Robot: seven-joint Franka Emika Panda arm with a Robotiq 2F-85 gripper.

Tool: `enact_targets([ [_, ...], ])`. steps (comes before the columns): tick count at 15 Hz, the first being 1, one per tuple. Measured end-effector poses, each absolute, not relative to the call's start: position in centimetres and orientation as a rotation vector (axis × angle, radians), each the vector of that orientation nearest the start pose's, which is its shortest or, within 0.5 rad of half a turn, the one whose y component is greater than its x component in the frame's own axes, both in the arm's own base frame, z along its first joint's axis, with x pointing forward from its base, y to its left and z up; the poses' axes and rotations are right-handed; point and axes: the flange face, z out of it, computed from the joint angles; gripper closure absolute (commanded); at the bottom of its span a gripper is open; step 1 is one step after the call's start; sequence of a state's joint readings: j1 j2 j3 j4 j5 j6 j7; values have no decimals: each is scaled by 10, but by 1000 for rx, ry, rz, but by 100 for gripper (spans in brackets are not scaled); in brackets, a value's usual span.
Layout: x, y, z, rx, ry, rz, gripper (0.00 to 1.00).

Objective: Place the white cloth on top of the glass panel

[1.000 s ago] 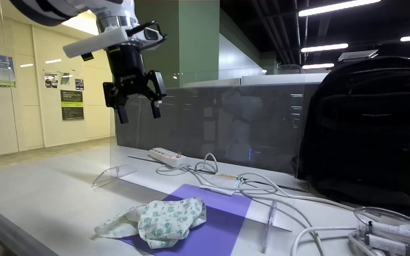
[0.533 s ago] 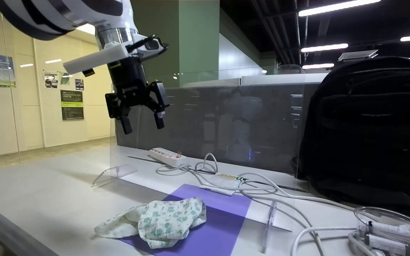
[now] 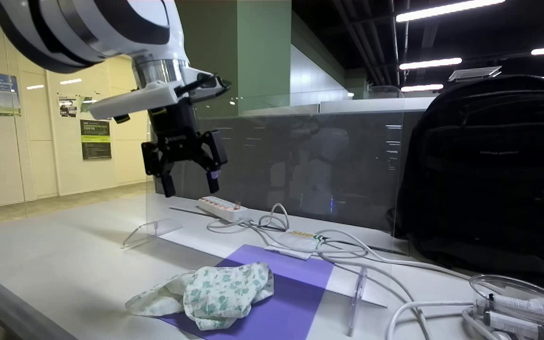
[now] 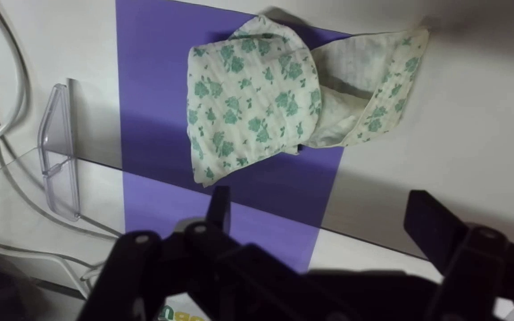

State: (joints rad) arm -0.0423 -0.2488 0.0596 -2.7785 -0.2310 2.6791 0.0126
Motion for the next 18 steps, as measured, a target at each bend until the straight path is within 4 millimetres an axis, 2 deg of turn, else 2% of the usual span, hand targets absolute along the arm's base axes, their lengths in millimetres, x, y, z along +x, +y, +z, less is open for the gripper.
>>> enact_targets([
  [5,397,3,252,-3169,-371,-201,0],
  [10,389,-2,205,-3110,-388,-99,0],
  [16,383,-12,171,-3109,-365,-62,0],
  [17,382,-14,167,-3112,-358,-63,25],
  [18,382,-17,163,-3115,-356,-65,25],
])
